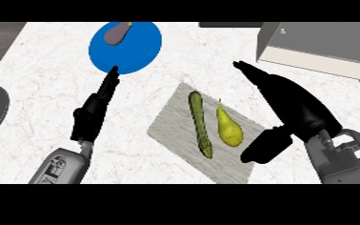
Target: Pick the pear from the placemat and place it in the tiered shelf
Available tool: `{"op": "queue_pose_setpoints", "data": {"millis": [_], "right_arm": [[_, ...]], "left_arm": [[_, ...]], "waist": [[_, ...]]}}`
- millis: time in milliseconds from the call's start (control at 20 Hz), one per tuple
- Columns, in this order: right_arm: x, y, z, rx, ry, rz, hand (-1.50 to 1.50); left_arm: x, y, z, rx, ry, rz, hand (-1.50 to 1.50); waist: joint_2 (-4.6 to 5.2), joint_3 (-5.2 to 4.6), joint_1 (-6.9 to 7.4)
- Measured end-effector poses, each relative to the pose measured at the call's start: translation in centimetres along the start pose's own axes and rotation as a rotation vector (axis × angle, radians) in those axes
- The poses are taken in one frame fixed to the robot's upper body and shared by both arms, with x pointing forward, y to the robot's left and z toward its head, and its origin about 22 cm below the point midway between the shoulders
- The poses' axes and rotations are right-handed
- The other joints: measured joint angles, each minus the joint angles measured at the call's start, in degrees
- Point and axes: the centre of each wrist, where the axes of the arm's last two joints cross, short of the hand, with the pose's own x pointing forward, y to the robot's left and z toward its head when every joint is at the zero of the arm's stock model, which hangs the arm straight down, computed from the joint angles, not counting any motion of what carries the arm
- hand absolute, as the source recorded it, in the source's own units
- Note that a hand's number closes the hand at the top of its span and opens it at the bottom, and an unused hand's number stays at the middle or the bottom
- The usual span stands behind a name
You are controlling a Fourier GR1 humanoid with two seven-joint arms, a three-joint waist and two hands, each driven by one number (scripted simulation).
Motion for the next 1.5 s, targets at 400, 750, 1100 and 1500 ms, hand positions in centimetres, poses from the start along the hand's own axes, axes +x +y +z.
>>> {"op": "queue_pose_setpoints", "data": {"millis": [400, 750, 1100, 1500], "right_arm": [[0.4, 1.9, -0.3, -0.038, 0.011, 0.008, -1.5], [0.2, 3.1, -0.8, -0.037, 0.029, 0.001, -1.5], [0.3, 4.1, -1.8, -0.031, 0.057, 0.014, -1.5], [-0.5, 5.4, -2.5, -0.011, 0.091, 0.044, -1.5]], "left_arm": [[-0.2, 0.7, 0.3, -0.006, -0.002, 0.001, 0.0], [0.0, 0.3, -0.5, -0.005, 0.001, 0.007, 0.0], [0.3, 0.4, -0.3, -0.002, 0.003, 0.005, 0.0], [0.0, 0.9, -0.3, 0.001, 0.005, 0.005, 0.0]], "waist": [[0.02, 0.01, 0.03], [0.06, 0.02, -0.06], [0.04, 0.01, 0.03], [0.06, 0.02, -0.02]]}}
